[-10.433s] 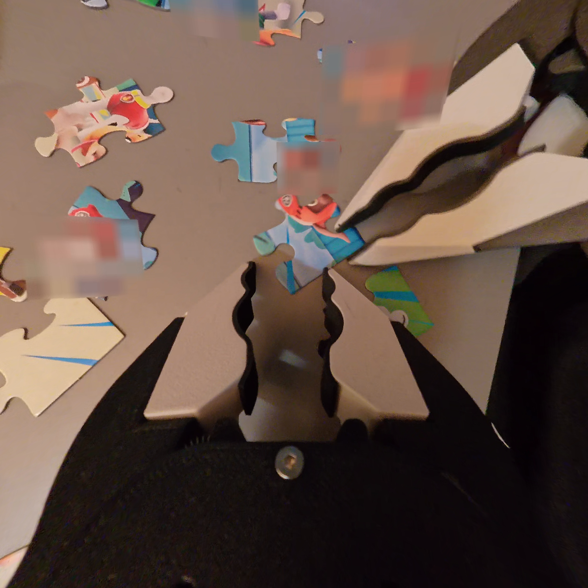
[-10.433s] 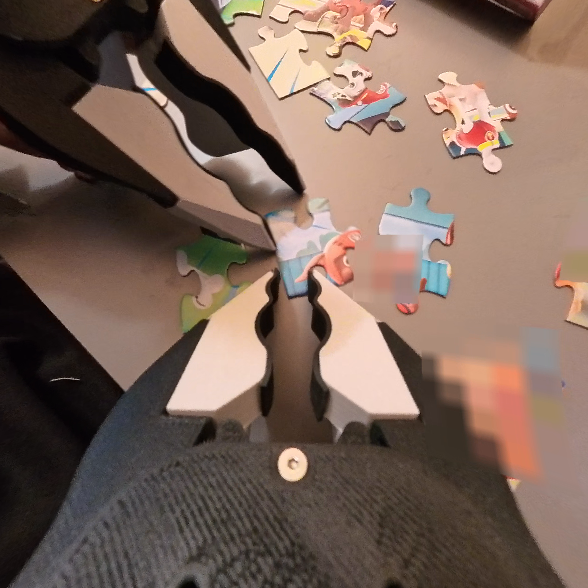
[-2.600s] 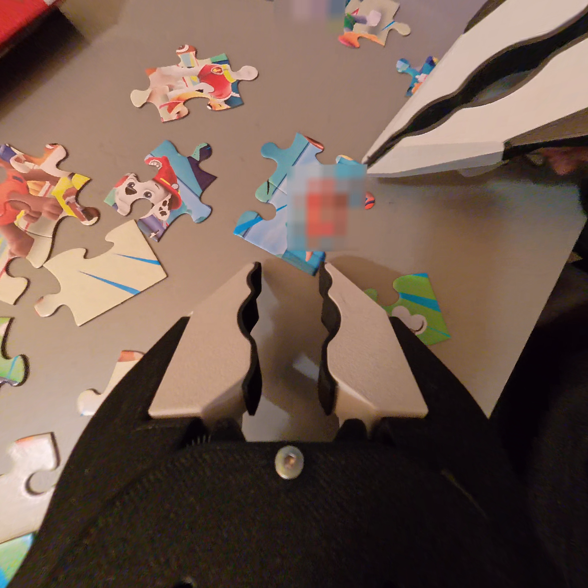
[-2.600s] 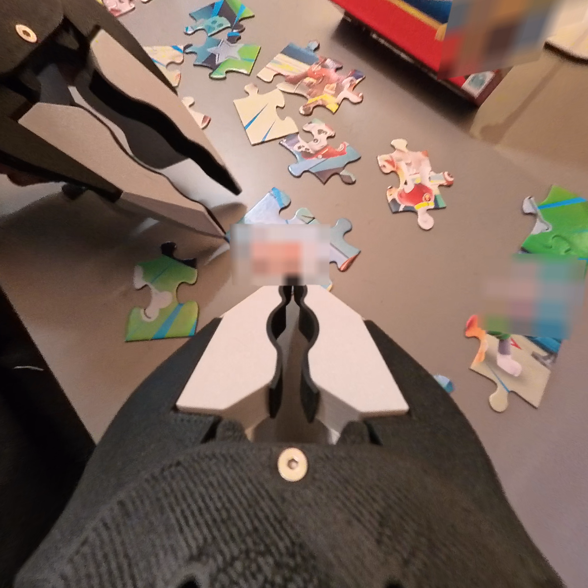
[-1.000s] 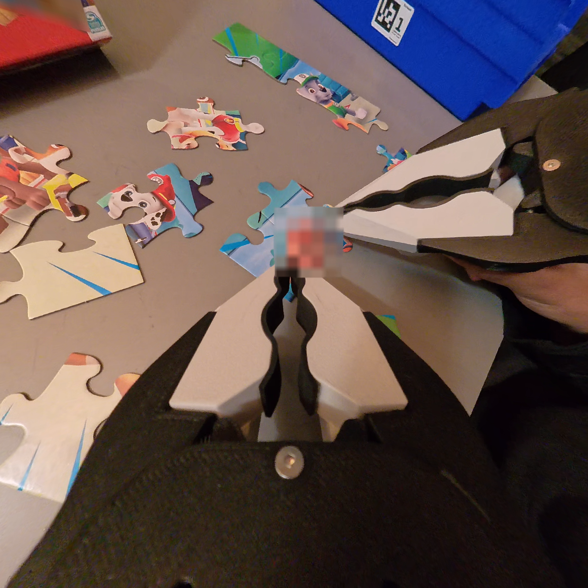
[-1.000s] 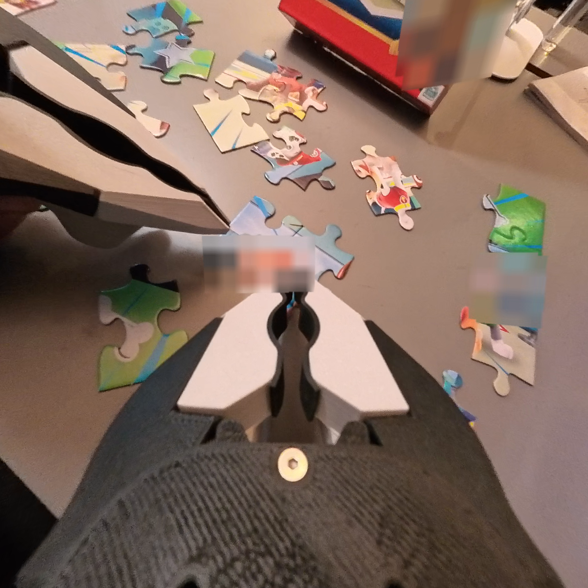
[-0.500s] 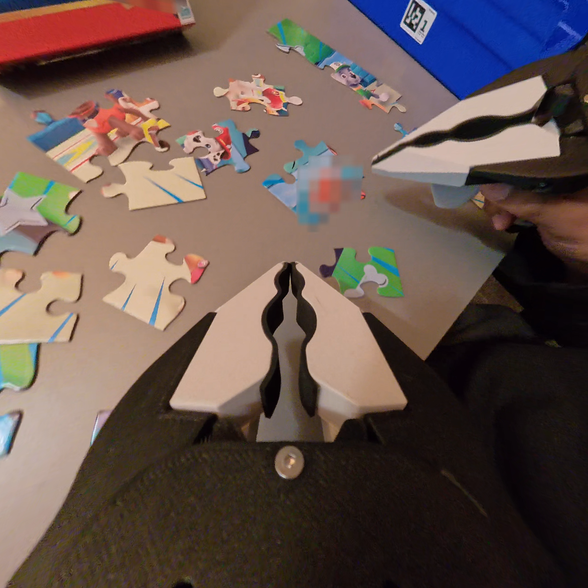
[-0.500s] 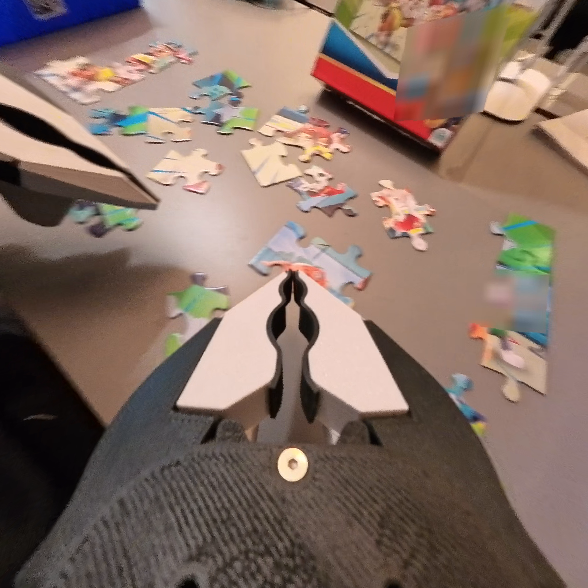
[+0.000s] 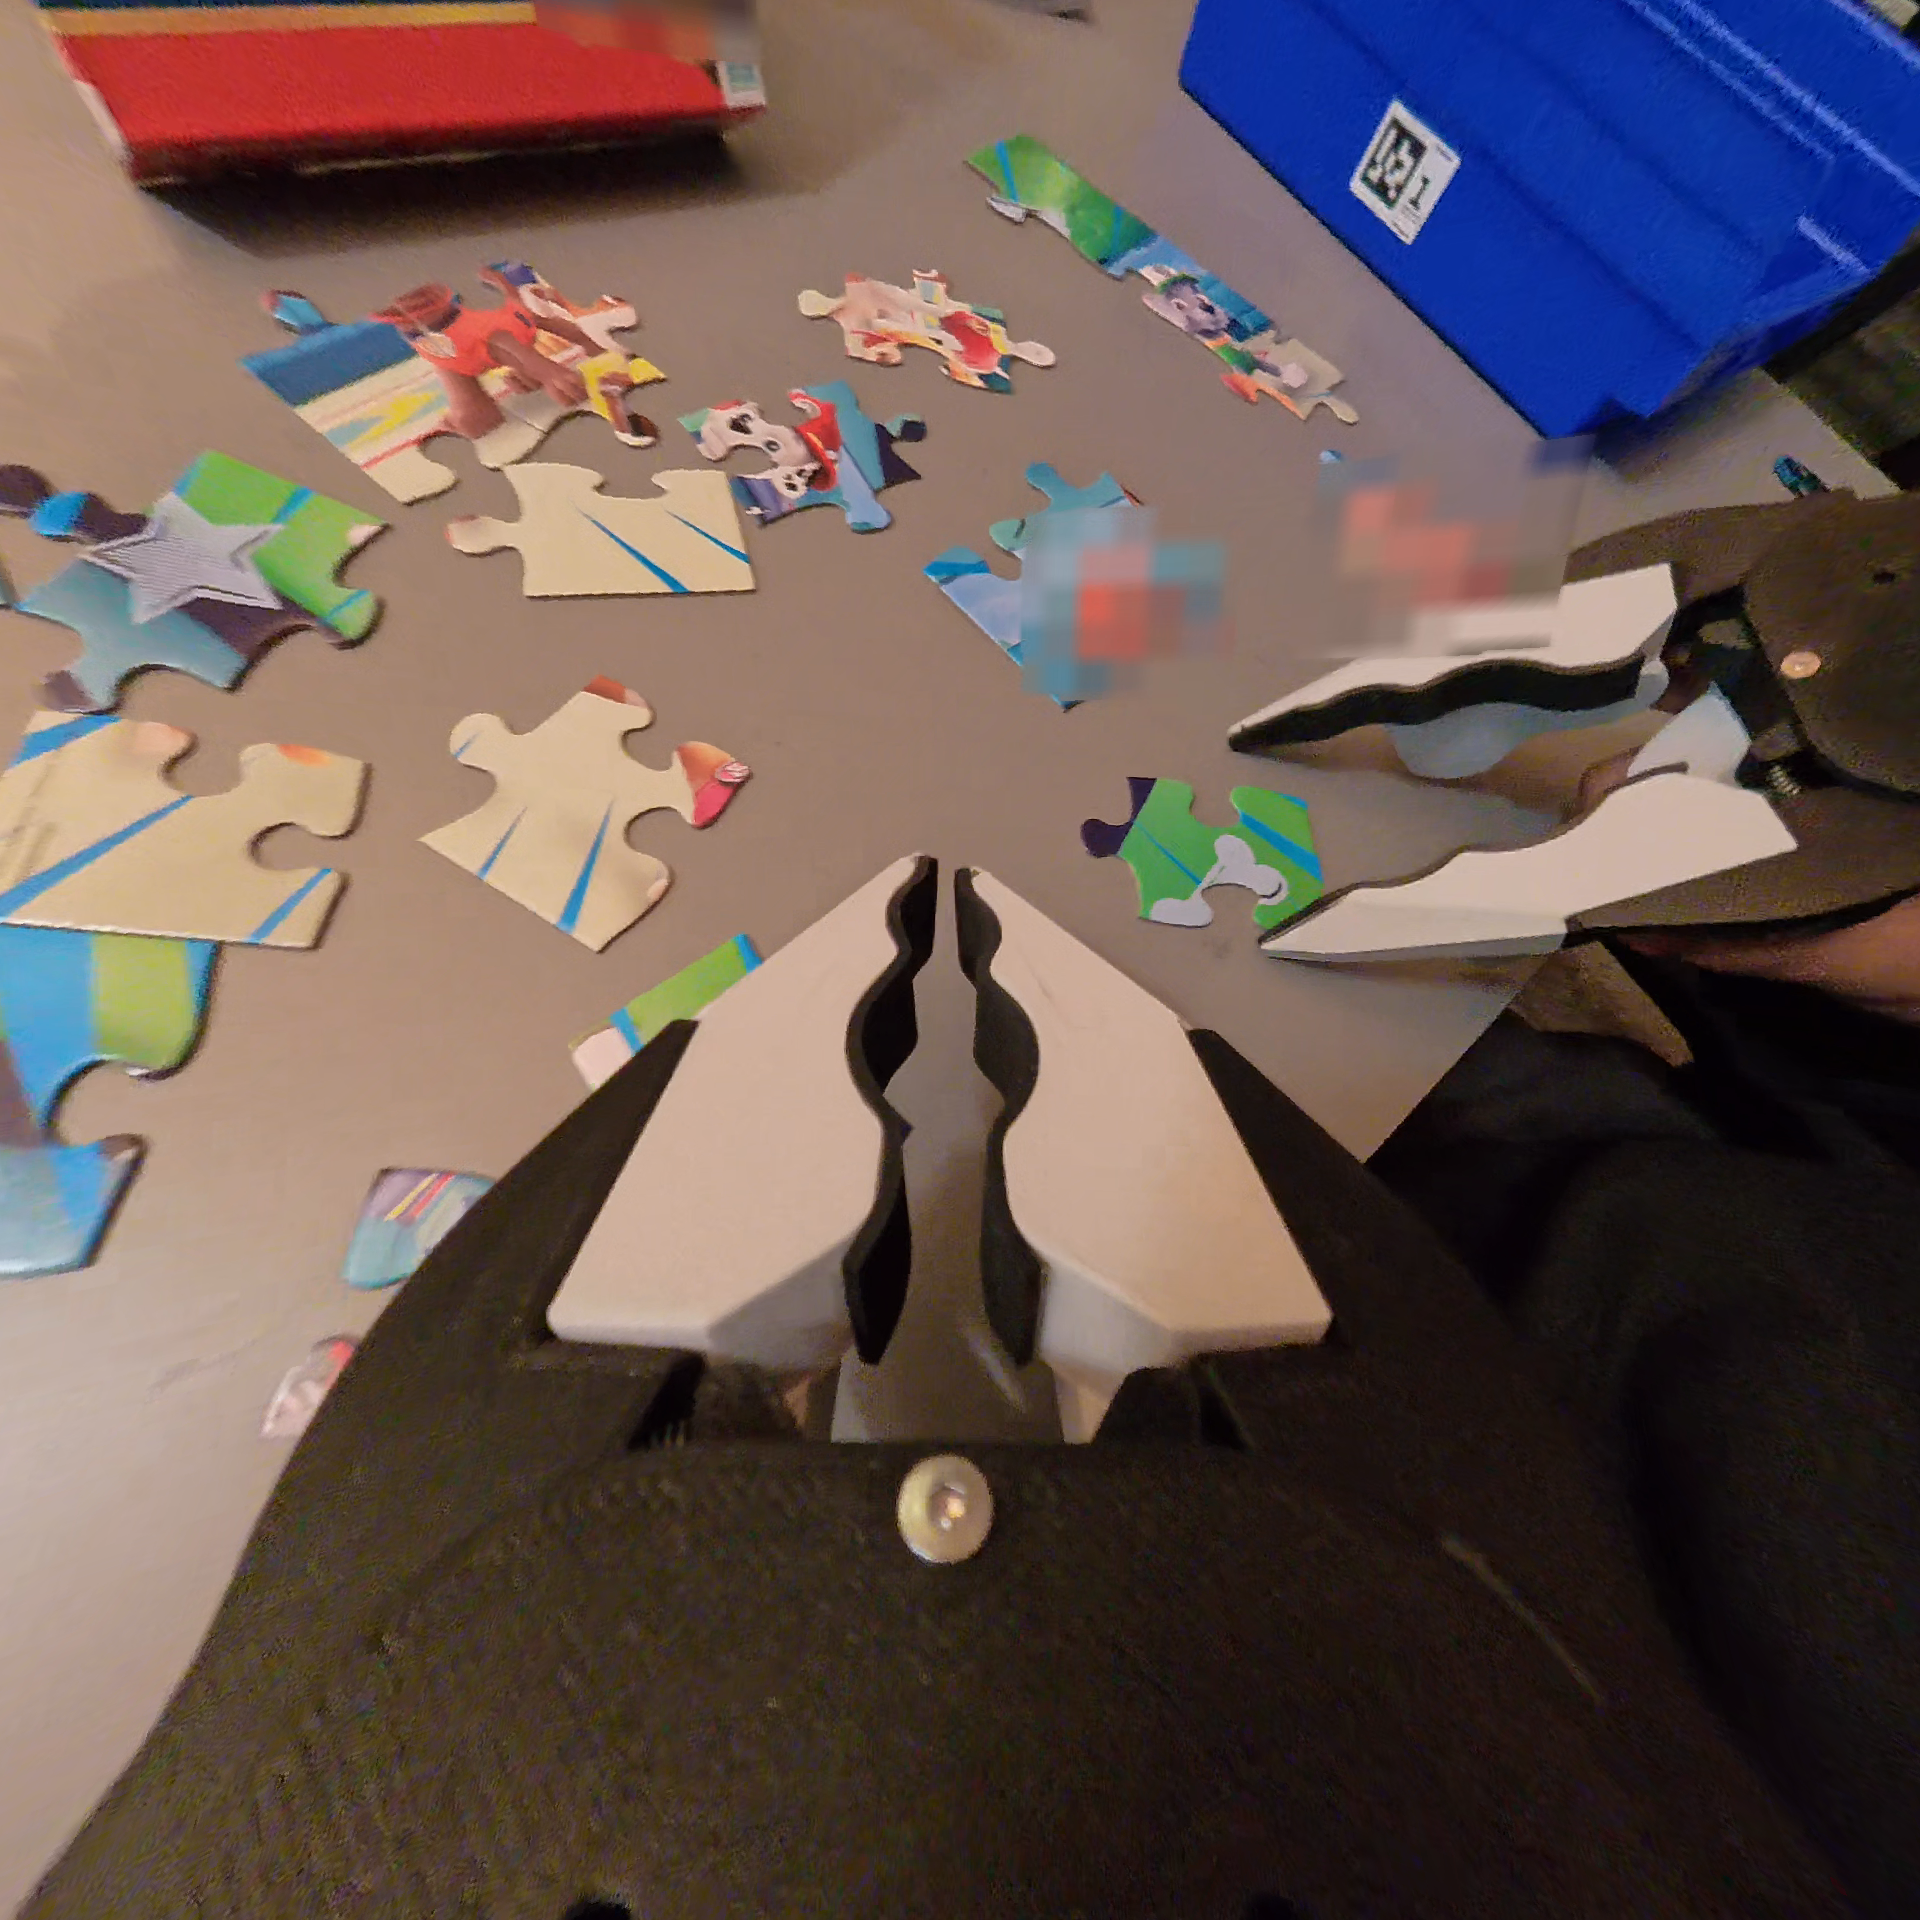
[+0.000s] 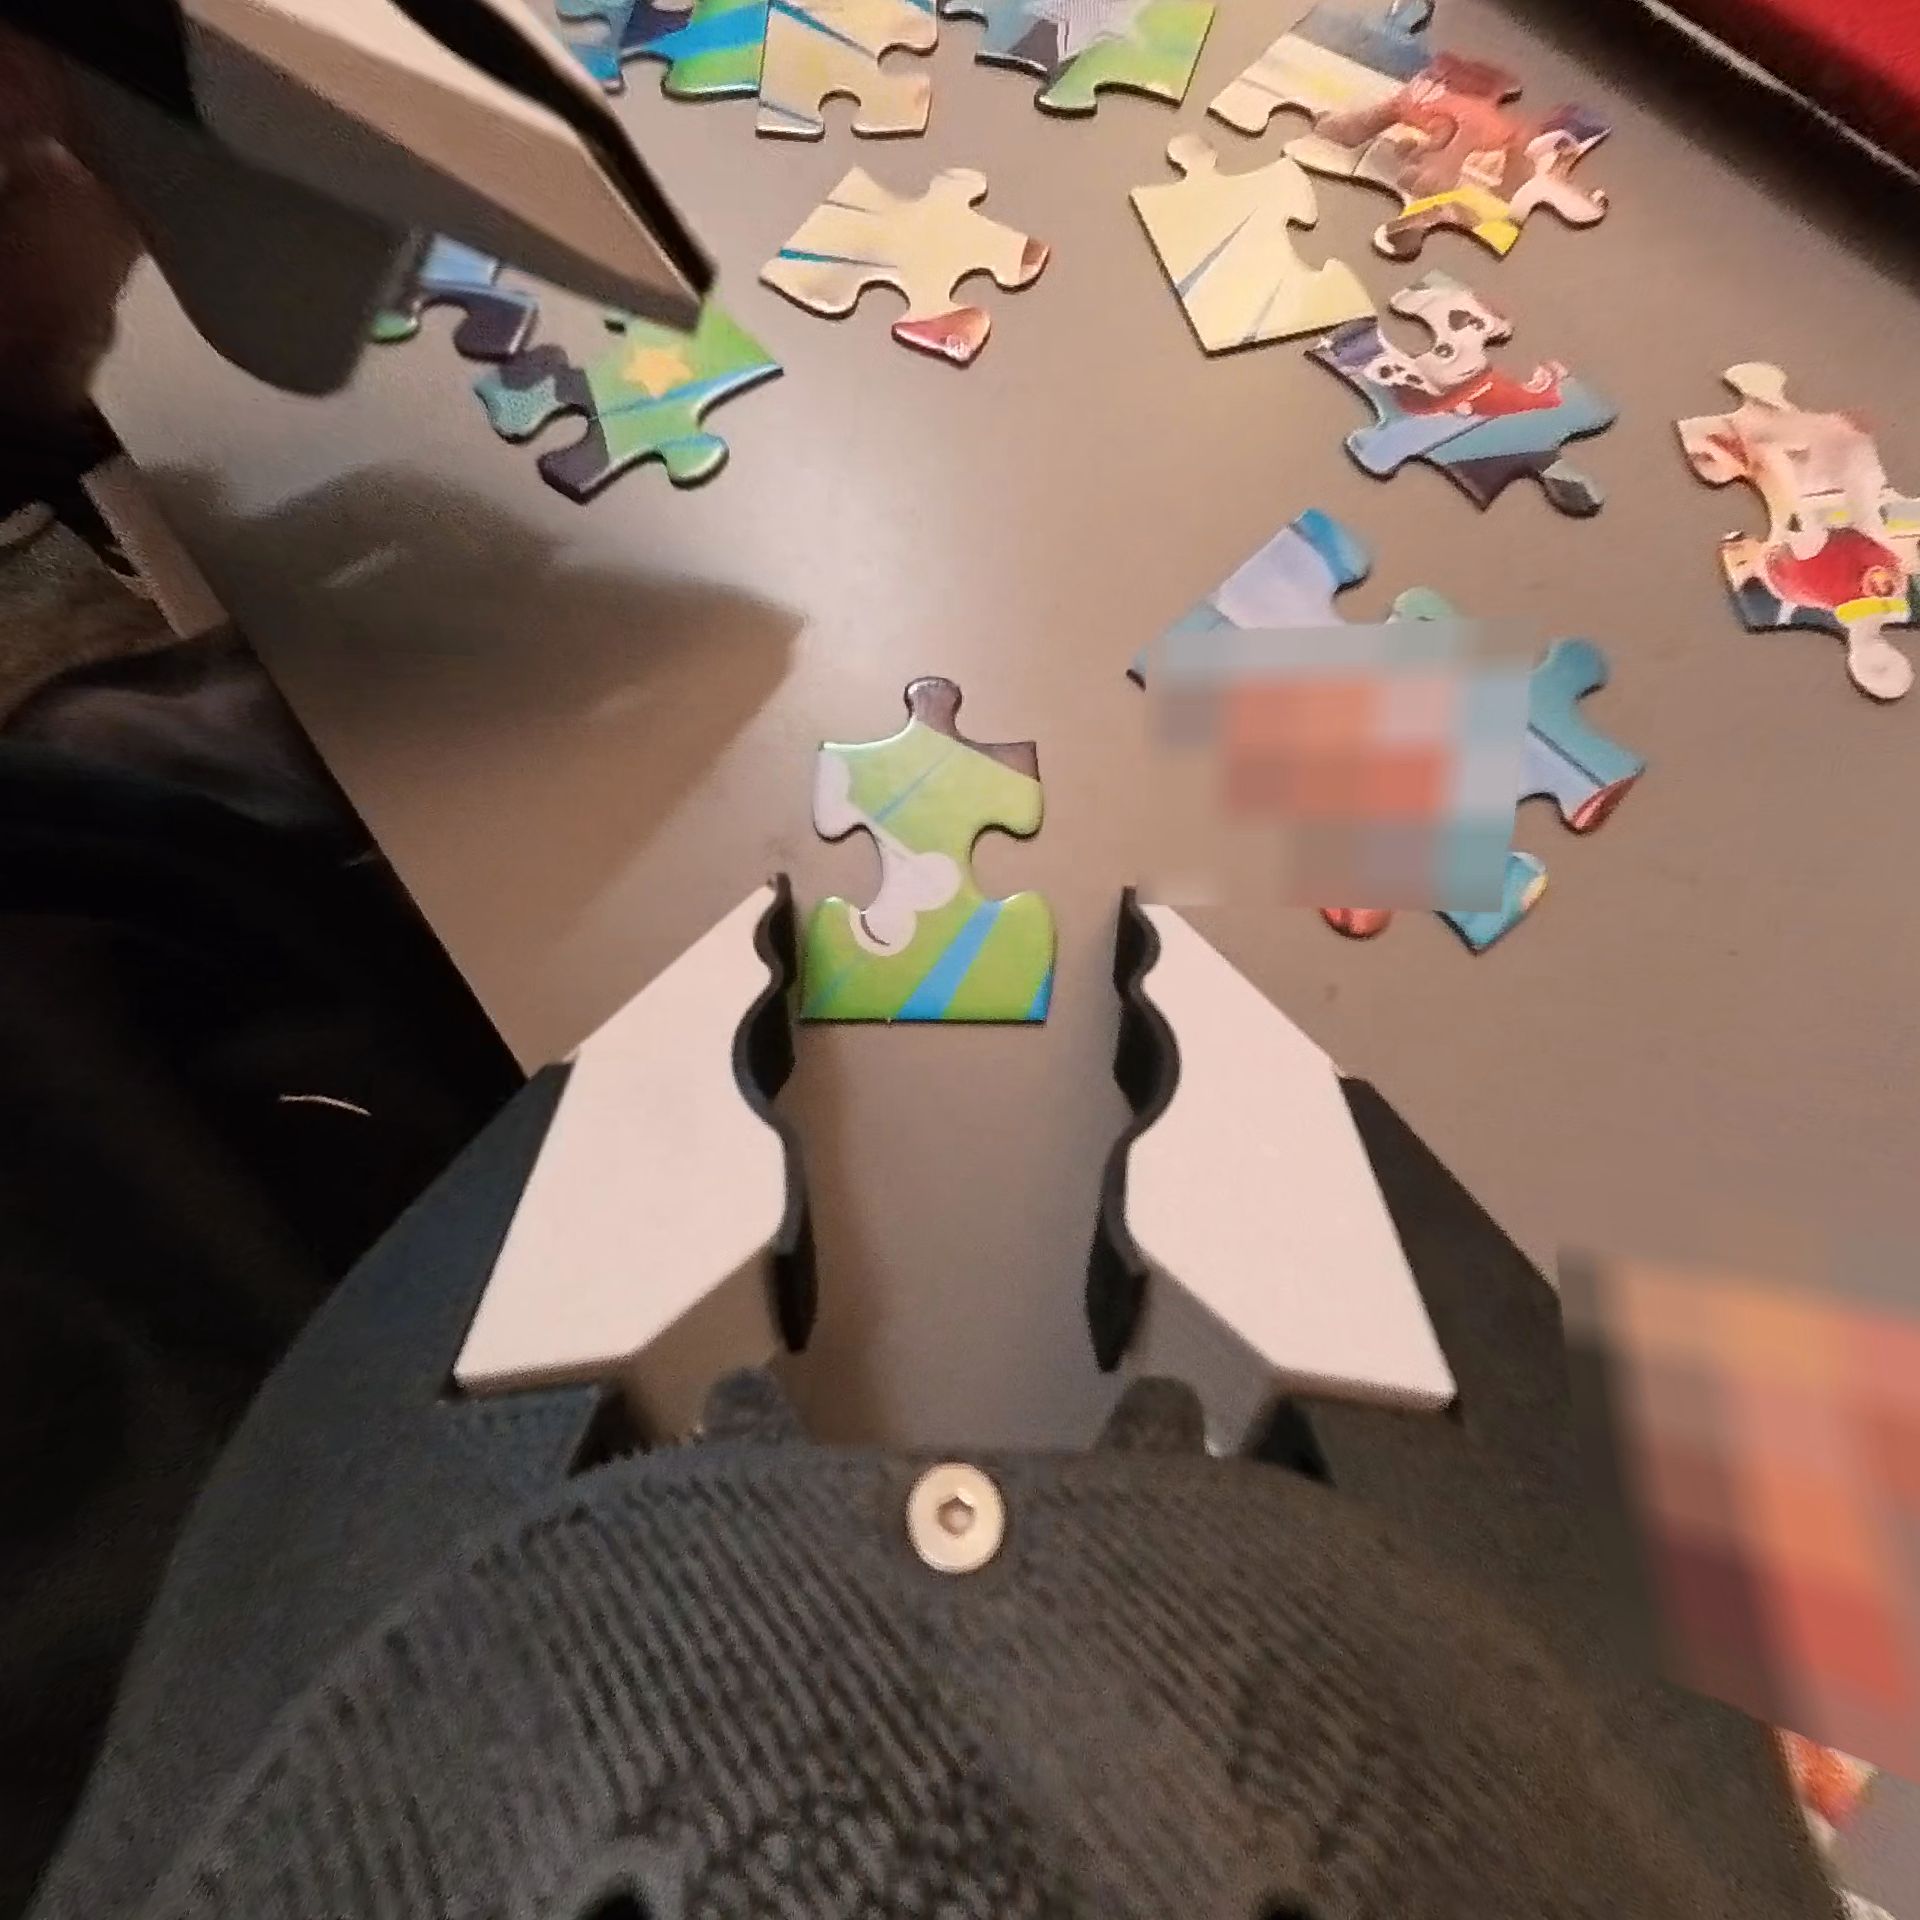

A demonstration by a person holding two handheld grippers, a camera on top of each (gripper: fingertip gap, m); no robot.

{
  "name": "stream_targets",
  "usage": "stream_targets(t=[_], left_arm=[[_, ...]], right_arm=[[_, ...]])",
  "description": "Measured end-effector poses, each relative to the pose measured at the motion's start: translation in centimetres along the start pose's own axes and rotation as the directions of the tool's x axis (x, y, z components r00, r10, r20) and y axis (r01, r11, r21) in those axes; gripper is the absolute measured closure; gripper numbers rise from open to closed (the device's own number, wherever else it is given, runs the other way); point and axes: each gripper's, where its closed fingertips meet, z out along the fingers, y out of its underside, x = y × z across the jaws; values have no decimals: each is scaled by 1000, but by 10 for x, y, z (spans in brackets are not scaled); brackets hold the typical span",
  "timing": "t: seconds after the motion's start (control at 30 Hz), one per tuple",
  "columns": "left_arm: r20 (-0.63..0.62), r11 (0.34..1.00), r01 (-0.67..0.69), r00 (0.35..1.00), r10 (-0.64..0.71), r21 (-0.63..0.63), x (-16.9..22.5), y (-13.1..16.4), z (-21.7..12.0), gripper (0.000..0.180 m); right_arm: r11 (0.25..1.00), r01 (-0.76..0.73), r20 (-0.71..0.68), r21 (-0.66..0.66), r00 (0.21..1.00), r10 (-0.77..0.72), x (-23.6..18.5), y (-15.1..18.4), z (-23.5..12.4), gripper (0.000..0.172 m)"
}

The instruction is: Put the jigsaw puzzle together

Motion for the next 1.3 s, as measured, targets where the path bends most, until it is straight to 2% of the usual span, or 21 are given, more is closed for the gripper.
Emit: stream_targets(t=[0.17,0.27,0.53,0.9,0.97,1.1,1.2,1.3], left_arm=[[64,1000,-7,998,6,12,-19,1,-15,178],[95,1000,-4,995,2,19,-32,1,-23,178],[134,999,-26,991,20,41,-47,-2,-41,177],[106,995,-65,993,57,73,-52,-11,-41,176],[89,996,-67,994,61,66,-50,-10,-37,176],[70,995,-79,995,75,55,-45,-11,-31,175],[73,994,-95,993,91,55,-45,-13,-29,175],[61,994,-92,994,88,58,-44,-15,-26,175]], right_arm=[[1000,-11,-13,6,1000,11,-1,-1,0,117],[1000,-16,-16,13,1000,16,-2,-1,0,129],[999,-38,-33,7,999,38,-3,-1,0,130],[998,-70,-64,-1,995,70,-8,-1,-2,131],[995,-89,-43,42,995,91,-12,-8,-3,146],[997,-75,-54,6,996,76,-13,-13,5,130],[997,-73,-82,21,994,74,-4,-17,2,131],[991,-135,-70,-3,988,135,2,-10,2,128]])
